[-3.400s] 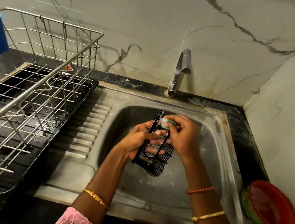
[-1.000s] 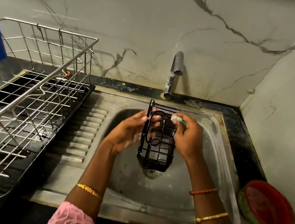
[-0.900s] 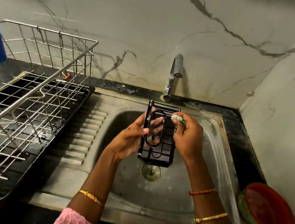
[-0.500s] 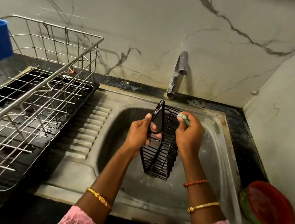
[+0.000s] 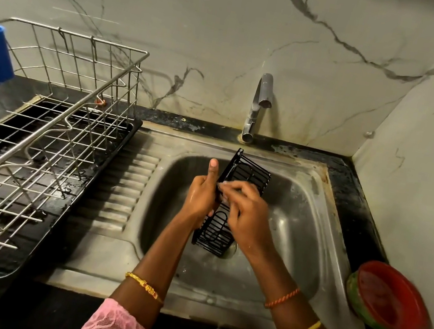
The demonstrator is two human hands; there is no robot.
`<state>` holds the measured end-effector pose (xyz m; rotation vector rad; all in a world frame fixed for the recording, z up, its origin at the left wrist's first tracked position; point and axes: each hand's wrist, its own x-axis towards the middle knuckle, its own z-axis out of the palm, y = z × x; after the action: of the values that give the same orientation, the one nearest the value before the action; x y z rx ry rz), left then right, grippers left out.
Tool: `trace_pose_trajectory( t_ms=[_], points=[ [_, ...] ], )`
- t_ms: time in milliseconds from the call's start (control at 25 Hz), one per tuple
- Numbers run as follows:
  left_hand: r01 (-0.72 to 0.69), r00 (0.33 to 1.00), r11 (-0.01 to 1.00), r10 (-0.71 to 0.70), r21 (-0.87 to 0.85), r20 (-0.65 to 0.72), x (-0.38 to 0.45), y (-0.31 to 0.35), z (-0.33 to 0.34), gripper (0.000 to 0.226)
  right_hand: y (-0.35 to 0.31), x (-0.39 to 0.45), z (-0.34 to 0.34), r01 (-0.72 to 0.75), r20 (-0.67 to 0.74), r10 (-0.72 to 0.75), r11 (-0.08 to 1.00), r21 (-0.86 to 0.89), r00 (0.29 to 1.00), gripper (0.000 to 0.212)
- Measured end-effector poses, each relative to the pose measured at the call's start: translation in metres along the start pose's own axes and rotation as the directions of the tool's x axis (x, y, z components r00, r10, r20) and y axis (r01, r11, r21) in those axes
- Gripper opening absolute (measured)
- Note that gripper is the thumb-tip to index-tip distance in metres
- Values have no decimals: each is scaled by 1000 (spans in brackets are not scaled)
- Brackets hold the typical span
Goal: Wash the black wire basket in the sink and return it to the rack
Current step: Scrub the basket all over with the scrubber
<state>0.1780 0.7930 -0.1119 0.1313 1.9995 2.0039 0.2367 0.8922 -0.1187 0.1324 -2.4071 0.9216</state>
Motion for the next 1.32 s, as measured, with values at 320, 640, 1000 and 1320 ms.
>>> trace_pose_trajectory(
  t_ms=[320,640,1000,1320],
  points=[
    [49,997,999,-48,-19,52,-1,11,-6,45,20,8,-17,-48,-129,46,999,-15,991,32],
    [64,998,998,-64,-27,6,-4,14,-12,42,27,9,-14,-118,-146,123,992,45,981,27],
    [121,990,989,-126,-83,-59,6,8,-21,43,43,-24,-22,-137,-263,156,987,90,952,19],
    [105,992,988,-113,-117,-58,9,11,-26,43,23,20,-19,-62,-258,76,996,62,963,17]
  ],
)
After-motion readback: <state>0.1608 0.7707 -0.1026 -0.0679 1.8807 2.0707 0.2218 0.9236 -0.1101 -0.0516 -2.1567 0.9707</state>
